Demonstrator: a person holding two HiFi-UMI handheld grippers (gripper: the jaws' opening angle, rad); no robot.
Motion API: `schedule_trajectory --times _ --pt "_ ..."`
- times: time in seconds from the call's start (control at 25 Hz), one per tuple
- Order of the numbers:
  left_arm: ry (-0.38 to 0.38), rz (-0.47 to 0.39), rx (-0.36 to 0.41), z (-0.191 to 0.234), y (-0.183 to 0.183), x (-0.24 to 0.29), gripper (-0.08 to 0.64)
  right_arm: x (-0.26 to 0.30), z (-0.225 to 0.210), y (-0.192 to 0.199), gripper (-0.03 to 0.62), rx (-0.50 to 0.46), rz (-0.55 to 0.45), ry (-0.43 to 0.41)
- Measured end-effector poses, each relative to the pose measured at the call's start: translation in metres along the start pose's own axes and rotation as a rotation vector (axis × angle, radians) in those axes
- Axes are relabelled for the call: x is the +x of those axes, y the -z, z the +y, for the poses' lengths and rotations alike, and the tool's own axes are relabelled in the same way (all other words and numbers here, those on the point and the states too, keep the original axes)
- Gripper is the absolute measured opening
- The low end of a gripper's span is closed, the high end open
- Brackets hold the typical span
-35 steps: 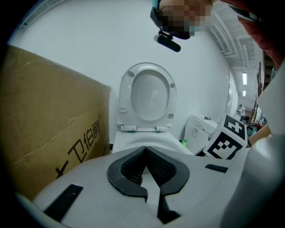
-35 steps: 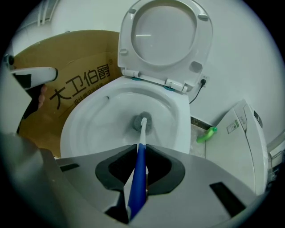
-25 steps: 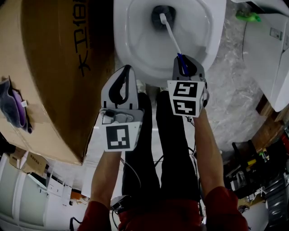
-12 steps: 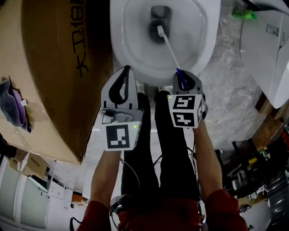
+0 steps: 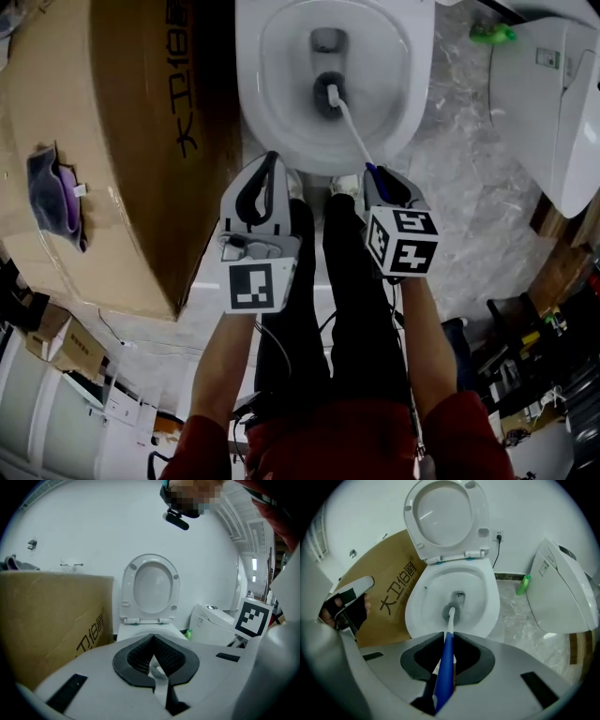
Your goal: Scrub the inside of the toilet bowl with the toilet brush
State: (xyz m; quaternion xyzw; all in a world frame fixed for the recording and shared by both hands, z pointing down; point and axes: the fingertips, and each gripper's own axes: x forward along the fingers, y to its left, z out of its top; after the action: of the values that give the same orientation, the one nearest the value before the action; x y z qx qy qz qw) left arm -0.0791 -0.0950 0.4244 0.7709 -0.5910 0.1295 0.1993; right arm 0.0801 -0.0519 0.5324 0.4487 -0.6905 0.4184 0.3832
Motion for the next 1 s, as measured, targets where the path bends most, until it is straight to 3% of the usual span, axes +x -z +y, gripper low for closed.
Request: schedule_trajectory --times 0.24,0.56,0.8,1.0 --pt "0.014 -0.031 0.012 -0.019 -0.063 -0.038 0.012 -0.069 0.012 -0.020 0.061 -0.033 -0.049 0.003" --pt "0.002 -0.141 0.059 -0.035 -0.195 -0.094 0.012 -0.200 0.039 -0.086 0.061 -0.174 -0.190 0.018" --pt "-0.049 -0.198 0.090 -0.032 -0.293 -0.148 0.012 -0.301 0.064 -0.119 0.061 -0.168 -0.283 0.006" --pt "-0.078 -0.313 0.098 -0.027 -0.370 -0.179 0.012 -0.369 0.078 -0.153 0.061 -0.182 -0.407 -0.006"
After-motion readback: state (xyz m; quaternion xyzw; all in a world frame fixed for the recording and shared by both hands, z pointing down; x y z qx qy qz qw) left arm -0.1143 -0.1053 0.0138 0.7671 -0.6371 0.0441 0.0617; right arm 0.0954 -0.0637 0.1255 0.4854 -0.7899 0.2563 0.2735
